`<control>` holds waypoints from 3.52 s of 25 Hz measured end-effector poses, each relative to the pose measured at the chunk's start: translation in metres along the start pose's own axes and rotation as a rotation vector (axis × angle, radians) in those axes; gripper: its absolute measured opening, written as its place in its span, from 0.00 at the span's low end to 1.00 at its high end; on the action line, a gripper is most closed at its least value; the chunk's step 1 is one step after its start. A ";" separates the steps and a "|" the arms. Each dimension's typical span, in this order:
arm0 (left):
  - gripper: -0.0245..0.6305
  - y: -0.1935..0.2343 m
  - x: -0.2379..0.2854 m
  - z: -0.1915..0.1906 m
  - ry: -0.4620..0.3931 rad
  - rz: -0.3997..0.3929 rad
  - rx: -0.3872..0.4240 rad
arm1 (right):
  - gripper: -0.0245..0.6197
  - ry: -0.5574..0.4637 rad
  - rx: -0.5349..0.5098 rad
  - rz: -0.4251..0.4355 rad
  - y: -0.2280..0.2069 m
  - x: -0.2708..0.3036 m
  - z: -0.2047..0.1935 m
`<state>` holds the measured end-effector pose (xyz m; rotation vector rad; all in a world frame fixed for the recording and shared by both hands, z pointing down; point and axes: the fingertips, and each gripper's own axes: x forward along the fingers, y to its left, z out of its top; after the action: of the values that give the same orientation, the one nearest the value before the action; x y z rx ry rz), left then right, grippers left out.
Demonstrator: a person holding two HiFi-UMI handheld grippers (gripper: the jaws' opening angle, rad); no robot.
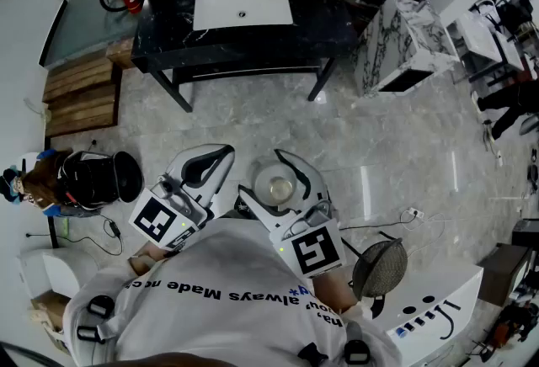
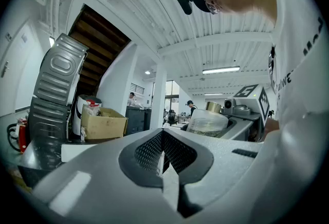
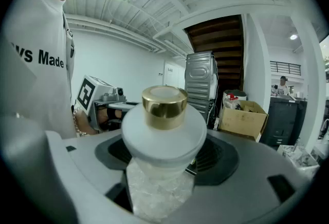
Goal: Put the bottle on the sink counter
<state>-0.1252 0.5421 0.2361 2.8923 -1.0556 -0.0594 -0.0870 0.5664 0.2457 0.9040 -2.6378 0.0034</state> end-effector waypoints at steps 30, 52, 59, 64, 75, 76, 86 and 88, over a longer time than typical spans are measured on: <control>0.04 0.039 0.059 -0.004 0.005 -0.057 -0.007 | 0.56 -0.001 0.004 -0.044 -0.070 0.029 0.001; 0.04 0.073 0.253 0.000 0.018 -0.036 0.012 | 0.56 -0.014 0.009 -0.047 -0.264 0.022 -0.027; 0.04 0.087 0.278 -0.004 0.026 -0.023 0.002 | 0.56 -0.016 0.017 -0.036 -0.290 0.029 -0.030; 0.04 0.106 0.296 -0.011 0.030 -0.024 -0.009 | 0.56 -0.009 0.025 -0.036 -0.310 0.046 -0.035; 0.04 0.197 0.349 -0.009 0.017 -0.022 -0.022 | 0.56 0.018 0.012 -0.026 -0.379 0.122 -0.024; 0.04 0.208 0.355 -0.009 0.015 -0.024 -0.021 | 0.56 0.017 0.012 -0.027 -0.388 0.131 -0.021; 0.04 0.319 0.412 0.000 0.021 -0.042 -0.036 | 0.56 0.024 0.011 -0.031 -0.469 0.229 0.006; 0.04 0.342 0.421 0.003 0.024 -0.042 -0.034 | 0.56 0.022 0.007 -0.027 -0.484 0.247 0.015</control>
<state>-0.0235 0.0094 0.2510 2.8775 -0.9811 -0.0438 0.0141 0.0327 0.2599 0.9369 -2.6067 0.0159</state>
